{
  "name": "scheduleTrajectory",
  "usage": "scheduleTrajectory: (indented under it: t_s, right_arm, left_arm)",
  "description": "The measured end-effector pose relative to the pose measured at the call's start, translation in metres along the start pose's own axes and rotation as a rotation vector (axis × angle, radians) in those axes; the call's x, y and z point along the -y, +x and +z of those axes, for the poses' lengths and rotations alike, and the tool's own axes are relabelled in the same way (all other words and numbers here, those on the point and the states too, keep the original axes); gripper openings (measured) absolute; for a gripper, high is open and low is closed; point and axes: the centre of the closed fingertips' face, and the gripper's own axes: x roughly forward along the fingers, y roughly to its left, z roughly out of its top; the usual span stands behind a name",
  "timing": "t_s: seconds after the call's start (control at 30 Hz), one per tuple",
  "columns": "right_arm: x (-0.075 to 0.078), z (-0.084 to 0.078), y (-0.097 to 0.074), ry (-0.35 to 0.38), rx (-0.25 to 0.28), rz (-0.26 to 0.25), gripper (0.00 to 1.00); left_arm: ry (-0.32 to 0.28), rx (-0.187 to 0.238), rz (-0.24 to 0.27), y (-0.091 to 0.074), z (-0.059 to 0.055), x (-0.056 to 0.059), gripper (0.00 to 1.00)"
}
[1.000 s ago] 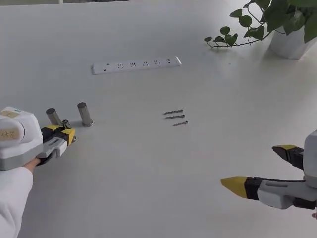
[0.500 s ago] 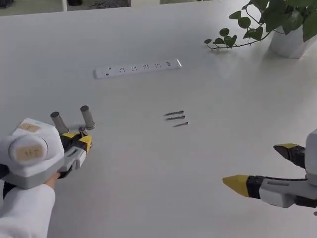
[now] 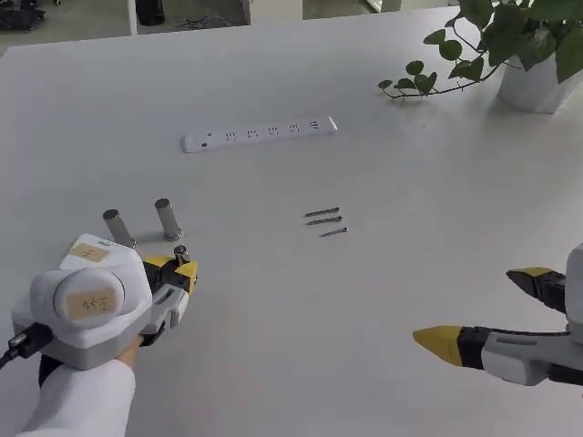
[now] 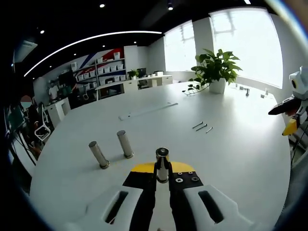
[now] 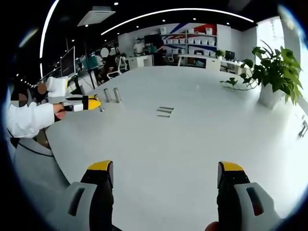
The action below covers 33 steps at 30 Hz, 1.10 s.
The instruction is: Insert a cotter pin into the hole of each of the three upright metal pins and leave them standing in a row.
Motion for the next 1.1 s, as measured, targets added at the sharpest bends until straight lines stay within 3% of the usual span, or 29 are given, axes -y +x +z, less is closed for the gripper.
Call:
scheduleTrajectory:
  t_s: [0.17, 0.37, 0.67, 0.73, 0.8, 1.1]
  right_arm:
    - [0.0, -0.002, -0.002, -0.005, -0.003, 0.004, 0.88]
    - [-0.004, -0.002, -0.003, -0.019, -0.012, 0.017, 0.88]
    - [0.002, -0.002, -0.006, -0.01, -0.01, 0.006, 0.88]
    - [0.001, -0.004, -0.006, -0.009, -0.014, 0.007, 0.87]
    - [0.001, -0.005, -0.006, -0.011, -0.019, 0.007, 0.87]
    - [0.001, -0.005, -0.006, -0.006, -0.02, 0.003, 0.87]
  left_arm:
    - [0.018, -0.02, -0.021, -0.002, -0.008, 0.016, 0.07]
    - [-0.012, -0.02, -0.02, 0.0, -0.017, 0.028, 0.07]
    - [-0.028, -0.035, -0.015, 0.005, -0.026, 0.029, 0.07]
    - [0.022, -0.052, -0.018, 0.006, -0.029, 0.031, 0.07]
    - [-0.016, -0.047, -0.022, 0.006, -0.029, 0.032, 0.07]
    - [-0.057, -0.039, -0.002, 0.005, -0.032, 0.034, 0.07]
